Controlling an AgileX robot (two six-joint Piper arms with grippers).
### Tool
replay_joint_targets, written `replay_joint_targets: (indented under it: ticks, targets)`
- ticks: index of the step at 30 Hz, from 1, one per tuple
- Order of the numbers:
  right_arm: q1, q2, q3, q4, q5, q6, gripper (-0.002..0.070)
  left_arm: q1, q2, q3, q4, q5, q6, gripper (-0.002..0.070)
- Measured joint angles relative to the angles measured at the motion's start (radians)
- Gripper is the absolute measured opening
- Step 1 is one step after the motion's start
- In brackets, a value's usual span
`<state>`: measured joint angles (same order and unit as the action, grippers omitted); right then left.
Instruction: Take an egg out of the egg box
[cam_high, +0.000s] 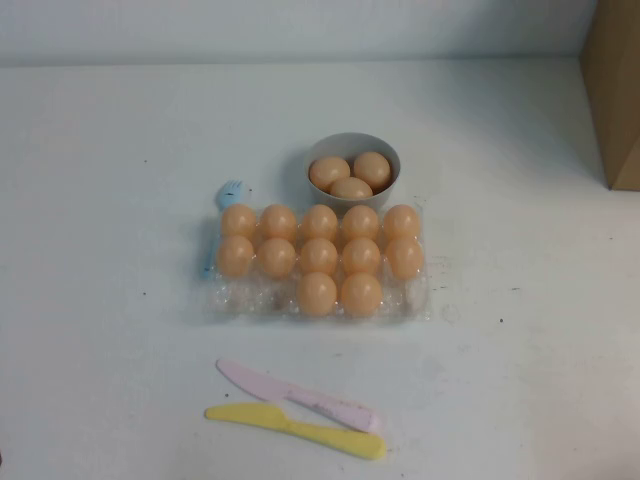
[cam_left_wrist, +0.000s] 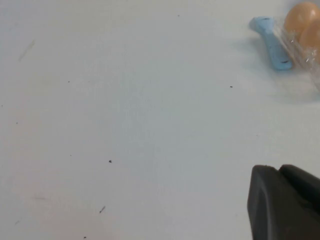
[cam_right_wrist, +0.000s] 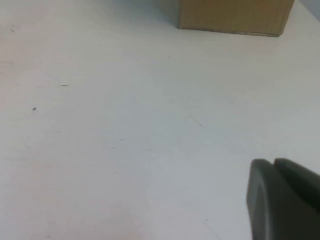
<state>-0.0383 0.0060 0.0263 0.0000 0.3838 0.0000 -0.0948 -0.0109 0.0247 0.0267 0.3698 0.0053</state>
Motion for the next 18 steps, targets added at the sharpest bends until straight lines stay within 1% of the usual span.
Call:
replay_joint_targets:
  ticks: [4,11,16,17,18]
  targets:
    - [0.0,0.0,0.0,0.065,-0.005,0.0,-0.0017,0.0,0.0,0.0,0.0,0.0,0.0,-0.0005]
    - [0.0,0.0,0.0,0.282,-0.019,0.0,-0.0017,0.0,0.0,0.0,0.0,0.0,0.0,-0.0005]
    - [0.0,0.0,0.0,0.619,-0.035,0.0,-0.0017,0.0,0.0,0.0,0.0,0.0,0.0,-0.0005]
    - [0.0,0.0,0.0,0.764,-0.051,0.0,-0.0017,0.0,0.0,0.0,0.001,0.0,0.0,-0.0005]
    - [0.0,0.0,0.0,0.871,-0.061,0.0,-0.0017,0.0,0.0,0.0,0.001,0.0,0.0,-0.0004]
